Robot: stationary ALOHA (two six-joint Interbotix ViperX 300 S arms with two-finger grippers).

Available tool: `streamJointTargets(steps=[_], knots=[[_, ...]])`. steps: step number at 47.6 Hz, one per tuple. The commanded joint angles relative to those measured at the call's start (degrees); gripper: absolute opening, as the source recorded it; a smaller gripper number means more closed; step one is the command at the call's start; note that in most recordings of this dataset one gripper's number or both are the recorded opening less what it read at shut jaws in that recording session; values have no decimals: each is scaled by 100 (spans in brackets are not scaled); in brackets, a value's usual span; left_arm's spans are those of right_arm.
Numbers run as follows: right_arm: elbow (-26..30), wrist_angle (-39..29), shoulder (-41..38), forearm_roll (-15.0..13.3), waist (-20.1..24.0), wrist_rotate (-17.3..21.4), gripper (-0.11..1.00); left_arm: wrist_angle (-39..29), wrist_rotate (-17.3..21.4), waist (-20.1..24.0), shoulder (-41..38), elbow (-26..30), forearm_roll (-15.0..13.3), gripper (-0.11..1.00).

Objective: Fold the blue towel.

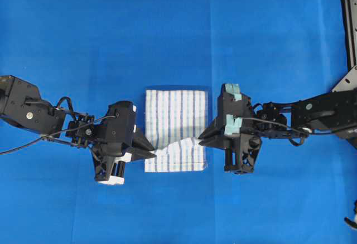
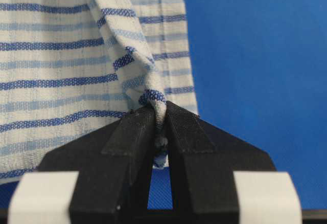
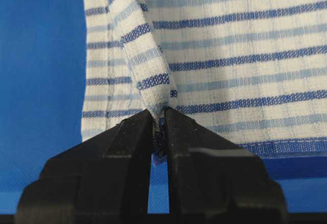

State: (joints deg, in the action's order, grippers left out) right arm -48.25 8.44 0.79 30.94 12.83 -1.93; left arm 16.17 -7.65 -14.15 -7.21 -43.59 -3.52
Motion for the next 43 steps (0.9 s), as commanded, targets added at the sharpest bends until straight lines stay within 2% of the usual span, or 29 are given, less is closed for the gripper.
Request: streamJointTargets(steps=[1,26,30,37,39,43], knots=[[97,97,0,62,70,0,33,35,-9,-88,62,35,-9,4],[193,149,-176,255,272,0,35,70,-70,-158,-141,132,-35,5],[193,141,-167,281,308,0,54,53,-255,-176,-132,123,-53,21],[202,149,-123,264,431,-35,92,-88,-404,-202,-9,44,-26,65],[202,149,-70,264,448,-53,96,-176,-396,-193,53,9,-18,76],[193,123,132,237,475,-97,93,-431,-387,-193,272,-70,-18,90]])
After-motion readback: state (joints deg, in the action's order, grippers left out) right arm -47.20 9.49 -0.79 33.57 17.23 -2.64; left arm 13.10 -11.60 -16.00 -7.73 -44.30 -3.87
